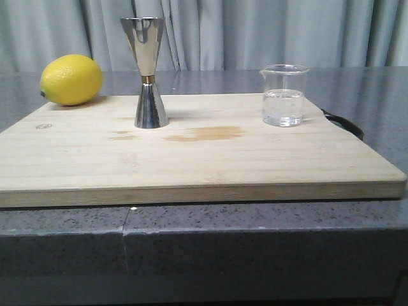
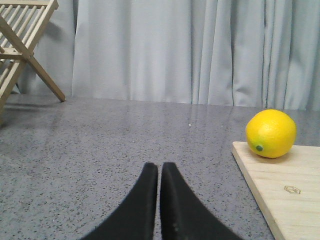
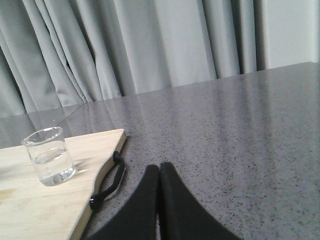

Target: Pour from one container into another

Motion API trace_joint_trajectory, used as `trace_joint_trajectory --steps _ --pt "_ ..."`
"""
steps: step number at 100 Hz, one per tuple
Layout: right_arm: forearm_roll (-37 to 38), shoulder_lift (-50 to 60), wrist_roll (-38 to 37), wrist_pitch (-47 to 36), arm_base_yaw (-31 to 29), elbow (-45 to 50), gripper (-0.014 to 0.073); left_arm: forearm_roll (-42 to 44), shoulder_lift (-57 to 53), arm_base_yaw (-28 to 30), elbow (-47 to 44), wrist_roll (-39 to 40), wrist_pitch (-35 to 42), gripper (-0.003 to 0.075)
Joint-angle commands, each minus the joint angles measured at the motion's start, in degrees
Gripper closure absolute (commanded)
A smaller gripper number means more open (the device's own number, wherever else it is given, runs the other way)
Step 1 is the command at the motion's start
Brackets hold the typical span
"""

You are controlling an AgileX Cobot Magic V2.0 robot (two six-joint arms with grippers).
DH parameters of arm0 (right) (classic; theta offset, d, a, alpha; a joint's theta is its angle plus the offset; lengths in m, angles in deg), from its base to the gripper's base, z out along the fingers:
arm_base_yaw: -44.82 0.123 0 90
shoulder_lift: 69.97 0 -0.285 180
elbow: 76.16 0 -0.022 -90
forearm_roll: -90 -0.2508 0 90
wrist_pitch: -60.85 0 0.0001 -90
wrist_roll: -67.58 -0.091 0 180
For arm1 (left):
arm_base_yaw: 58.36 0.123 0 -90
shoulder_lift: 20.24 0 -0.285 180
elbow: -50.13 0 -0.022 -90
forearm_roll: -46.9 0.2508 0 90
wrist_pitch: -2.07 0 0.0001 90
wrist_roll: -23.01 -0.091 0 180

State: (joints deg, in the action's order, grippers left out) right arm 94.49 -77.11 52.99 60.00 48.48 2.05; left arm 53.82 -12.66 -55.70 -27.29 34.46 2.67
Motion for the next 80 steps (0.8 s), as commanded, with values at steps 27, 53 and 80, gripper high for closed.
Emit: trace_joint_trajectory --steps 27,53,80 --pt "0.2 0.8 0.3 -5.4 -0.3 1.2 0.0664 -0.1 -1.4 -0.5 -2.0 0.5 4.1 0.0739" --pt "0.2 0.8 0.3 -9.4 -0.3 1.2 0.0664 -0.1 -1.4 -0.5 -2.0 0.5 4.1 0.0739" --pt "-1.5 0.8 -3.6 -17.9 -0.3 1.2 0.0664 -11.0 -1.4 -0.5 -2.0 1.4 12.5 0.0739"
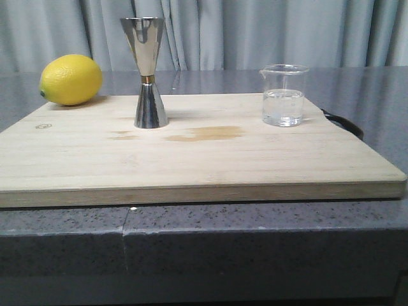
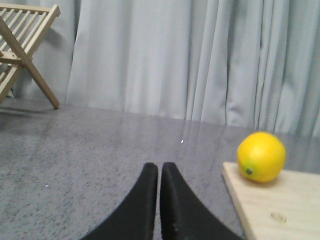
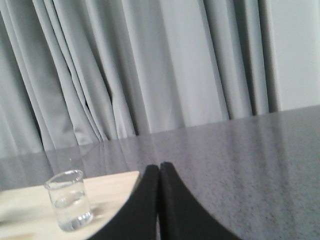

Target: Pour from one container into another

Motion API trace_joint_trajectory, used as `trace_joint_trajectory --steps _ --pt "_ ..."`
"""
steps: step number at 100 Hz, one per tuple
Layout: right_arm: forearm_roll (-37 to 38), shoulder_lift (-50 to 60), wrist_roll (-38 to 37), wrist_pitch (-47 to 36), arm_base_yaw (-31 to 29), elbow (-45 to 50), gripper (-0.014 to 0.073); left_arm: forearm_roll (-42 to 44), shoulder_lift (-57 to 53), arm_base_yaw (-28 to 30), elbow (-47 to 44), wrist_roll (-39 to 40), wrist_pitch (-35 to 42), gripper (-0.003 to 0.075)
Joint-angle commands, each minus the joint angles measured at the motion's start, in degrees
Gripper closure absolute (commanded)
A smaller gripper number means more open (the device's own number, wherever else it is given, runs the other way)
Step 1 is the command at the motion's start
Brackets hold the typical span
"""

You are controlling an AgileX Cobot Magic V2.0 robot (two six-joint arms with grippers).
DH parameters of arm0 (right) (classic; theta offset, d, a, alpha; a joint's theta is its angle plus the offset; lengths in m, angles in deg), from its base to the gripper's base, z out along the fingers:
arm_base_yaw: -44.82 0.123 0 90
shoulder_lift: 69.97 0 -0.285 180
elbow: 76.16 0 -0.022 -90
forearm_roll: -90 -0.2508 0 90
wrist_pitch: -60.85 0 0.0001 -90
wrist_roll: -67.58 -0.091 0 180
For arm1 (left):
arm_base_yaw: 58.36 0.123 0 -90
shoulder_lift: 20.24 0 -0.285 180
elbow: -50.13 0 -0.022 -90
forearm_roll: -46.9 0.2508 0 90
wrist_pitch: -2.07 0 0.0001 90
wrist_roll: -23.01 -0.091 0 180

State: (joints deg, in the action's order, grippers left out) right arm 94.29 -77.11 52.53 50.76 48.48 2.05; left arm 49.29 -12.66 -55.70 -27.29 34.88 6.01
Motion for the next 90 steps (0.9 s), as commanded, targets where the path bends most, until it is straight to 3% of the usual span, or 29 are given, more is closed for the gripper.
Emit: trace_joint_trajectory --steps 1,16,36,50,57,67,76,90 --pt "-1.6 0.8 -3.8 -8.9 -0.3 1.2 0.0664 -7.8 -1.4 -0.5 -2.0 0.9 9.7 0.0739" --pt "-4.7 0.7 -11.9 -8.0 -0.3 -0.2 0.0664 -14.9 -1.4 -0.5 -1.7 1.0 18.8 0.0739" --pt "-4.7 0.5 -12.0 -2.9 -0.3 -5.2 0.0664 -14.9 -1.4 -0.5 -1.7 1.2 24.8 0.0739" --pt "-4.7 0.5 -12.0 5.2 -0.3 -10.0 0.0664 -14.6 -1.4 -0.5 -1.4 10.4 24.3 0.0740" --pt "-4.7 0.1 -12.0 11.3 -0.3 -12.9 0.0664 -11.3 -1.4 -0.5 0.3 16.2 19.5 0.0740" --pt "-4.3 -2.8 -11.5 20.3 -0.3 -17.5 0.0664 -3.3 0.3 -0.5 6.1 22.1 4.3 0.0740" --pt "-4.3 -7.9 -6.1 26.5 -0.1 -22.2 0.0664 -1.7 3.5 -0.5 12.5 21.5 -5.1 0.0740" --pt "-4.3 -18.4 5.5 34.1 0.0 -29.8 0.0664 -0.4 11.8 -3.2 21.1 16.2 -11.4 0.0740"
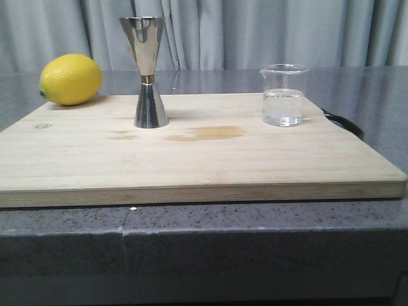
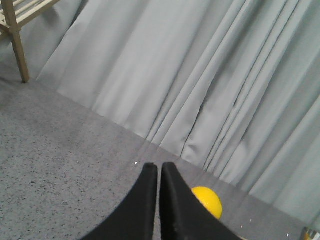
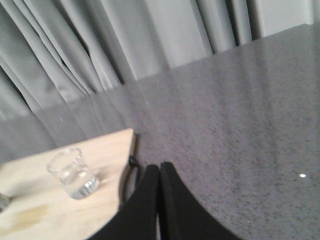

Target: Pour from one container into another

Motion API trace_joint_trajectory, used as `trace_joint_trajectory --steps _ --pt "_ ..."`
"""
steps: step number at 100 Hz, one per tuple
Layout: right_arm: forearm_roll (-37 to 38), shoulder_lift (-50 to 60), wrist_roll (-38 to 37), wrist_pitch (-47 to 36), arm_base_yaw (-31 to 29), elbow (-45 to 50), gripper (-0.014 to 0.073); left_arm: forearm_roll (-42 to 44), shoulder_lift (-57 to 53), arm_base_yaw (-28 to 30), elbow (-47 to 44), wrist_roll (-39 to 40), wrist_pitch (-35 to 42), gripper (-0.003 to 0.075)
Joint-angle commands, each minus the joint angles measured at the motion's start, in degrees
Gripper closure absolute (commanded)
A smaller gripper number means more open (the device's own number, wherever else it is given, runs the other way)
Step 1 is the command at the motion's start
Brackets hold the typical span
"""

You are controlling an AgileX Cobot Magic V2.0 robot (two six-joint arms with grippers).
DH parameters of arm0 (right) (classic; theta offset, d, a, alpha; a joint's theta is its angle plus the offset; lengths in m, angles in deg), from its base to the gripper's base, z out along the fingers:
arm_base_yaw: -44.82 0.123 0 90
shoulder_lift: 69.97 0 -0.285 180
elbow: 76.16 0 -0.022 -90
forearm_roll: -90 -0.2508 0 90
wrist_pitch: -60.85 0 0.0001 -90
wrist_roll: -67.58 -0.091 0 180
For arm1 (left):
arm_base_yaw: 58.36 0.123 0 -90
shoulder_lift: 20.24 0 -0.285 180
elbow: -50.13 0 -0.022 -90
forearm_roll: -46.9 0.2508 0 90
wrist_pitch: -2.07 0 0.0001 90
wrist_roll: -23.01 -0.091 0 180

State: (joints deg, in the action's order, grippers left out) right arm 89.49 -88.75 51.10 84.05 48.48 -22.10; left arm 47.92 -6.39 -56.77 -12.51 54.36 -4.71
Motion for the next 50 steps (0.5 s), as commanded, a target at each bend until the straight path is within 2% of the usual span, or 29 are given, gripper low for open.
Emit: trace_joint_trajectory --steps 1,12,20,31,41,50 --pt "0.5 -7.3 7.5 1.1 0.0 -6.0 0.0664 1.0 6.4 -2.7 7.1 -4.2 -0.9 0.0740" --pt "0.5 -16.1 8.5 1.6 0.0 -10.0 0.0664 0.3 14.3 -8.2 11.7 -11.1 -3.6 0.0739" --pt "0.5 -21.7 8.5 0.4 0.0 -11.6 0.0664 0.3 19.5 -14.1 13.4 -14.6 -2.1 0.0739" --pt "0.5 -26.9 8.5 -1.7 0.0 -12.6 0.0664 2.0 26.3 -22.5 13.6 -19.2 5.2 0.0739" --pt "0.5 -29.7 8.5 -3.0 0.0 -12.6 0.0664 7.3 32.4 -28.9 13.6 -19.6 12.4 0.0733" --pt "0.5 -30.6 8.5 -3.0 0.0 -12.6 0.0664 11.7 38.3 -32.5 13.6 -19.6 19.5 0.0679"
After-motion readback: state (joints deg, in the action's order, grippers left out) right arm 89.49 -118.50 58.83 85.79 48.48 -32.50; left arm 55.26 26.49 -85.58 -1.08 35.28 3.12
